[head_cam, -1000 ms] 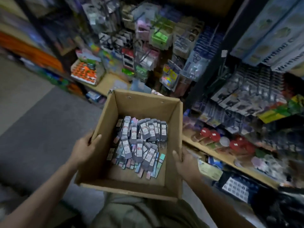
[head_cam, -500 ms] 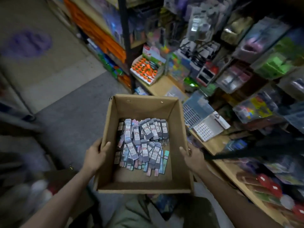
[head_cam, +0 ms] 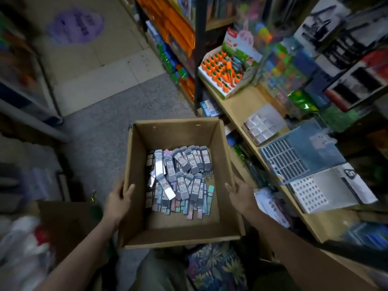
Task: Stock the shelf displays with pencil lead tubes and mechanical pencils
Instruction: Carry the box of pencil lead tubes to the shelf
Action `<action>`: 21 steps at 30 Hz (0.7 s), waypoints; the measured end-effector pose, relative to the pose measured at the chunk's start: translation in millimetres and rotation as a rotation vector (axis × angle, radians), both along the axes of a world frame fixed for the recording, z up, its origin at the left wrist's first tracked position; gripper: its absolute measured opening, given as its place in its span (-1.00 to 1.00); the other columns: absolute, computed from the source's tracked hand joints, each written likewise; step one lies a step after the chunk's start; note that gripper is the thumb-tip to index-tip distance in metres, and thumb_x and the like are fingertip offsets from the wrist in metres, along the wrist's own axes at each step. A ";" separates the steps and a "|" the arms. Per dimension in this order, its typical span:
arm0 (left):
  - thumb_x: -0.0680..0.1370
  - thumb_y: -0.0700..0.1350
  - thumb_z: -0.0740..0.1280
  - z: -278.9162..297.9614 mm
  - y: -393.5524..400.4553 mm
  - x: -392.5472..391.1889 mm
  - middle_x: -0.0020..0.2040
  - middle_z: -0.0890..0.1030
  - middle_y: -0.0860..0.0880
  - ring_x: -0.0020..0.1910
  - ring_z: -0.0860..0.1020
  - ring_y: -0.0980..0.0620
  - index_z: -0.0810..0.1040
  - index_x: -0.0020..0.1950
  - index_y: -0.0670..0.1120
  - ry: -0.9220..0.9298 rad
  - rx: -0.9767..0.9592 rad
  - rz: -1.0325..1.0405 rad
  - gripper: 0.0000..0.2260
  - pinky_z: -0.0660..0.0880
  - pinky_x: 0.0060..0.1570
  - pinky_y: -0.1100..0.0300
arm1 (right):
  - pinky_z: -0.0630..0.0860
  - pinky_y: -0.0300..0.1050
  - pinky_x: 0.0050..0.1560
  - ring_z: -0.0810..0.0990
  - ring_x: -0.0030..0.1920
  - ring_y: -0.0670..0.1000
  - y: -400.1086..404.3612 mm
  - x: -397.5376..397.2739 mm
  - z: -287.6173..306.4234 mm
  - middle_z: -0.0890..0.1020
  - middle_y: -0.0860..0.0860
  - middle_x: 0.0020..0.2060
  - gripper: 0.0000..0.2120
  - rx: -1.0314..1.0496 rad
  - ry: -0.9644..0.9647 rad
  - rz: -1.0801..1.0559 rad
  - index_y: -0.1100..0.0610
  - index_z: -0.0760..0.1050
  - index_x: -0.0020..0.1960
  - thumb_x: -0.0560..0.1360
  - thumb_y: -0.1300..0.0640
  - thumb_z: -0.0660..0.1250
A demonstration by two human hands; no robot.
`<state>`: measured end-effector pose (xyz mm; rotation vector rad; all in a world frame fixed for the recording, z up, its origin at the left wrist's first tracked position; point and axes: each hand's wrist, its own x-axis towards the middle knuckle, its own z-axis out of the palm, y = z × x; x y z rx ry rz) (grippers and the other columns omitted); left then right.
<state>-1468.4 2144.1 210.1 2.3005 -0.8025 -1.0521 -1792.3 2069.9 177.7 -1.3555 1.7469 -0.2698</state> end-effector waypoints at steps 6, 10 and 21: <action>0.64 -0.09 0.22 -107.2 4.6 -11.4 0.24 0.52 -0.21 0.13 0.53 -0.16 0.35 0.45 -0.16 0.055 0.012 0.094 -0.61 0.48 0.17 -0.07 | 0.41 -0.15 -0.02 0.60 0.00 0.15 -5.3 1.0 -102.4 0.62 0.13 -0.07 -0.72 0.050 0.051 -0.031 0.21 0.52 0.27 0.60 0.12 0.28; 0.63 -0.10 0.24 -189.2 4.7 -18.2 0.23 0.55 -0.22 0.17 0.54 -0.20 0.40 0.41 -0.17 0.045 0.007 0.117 -0.64 0.49 0.19 -0.07 | 0.41 -0.21 -0.21 0.54 -0.20 -0.04 -7.2 -4.6 -174.3 0.55 -0.02 -0.21 -0.78 0.093 0.108 -0.041 0.17 0.52 0.19 0.61 0.09 0.26; 0.63 -0.11 0.25 -340.0 12.9 -50.2 0.14 0.60 -0.18 0.05 0.56 -0.14 0.46 0.35 -0.15 -0.007 -0.086 0.116 -0.70 0.50 0.07 0.03 | 0.23 -0.37 -0.45 0.43 -0.32 -0.25 -21.0 -26.8 -301.1 0.44 -0.21 -0.31 -0.74 -0.033 0.119 -0.026 0.07 0.49 0.29 0.62 0.13 0.24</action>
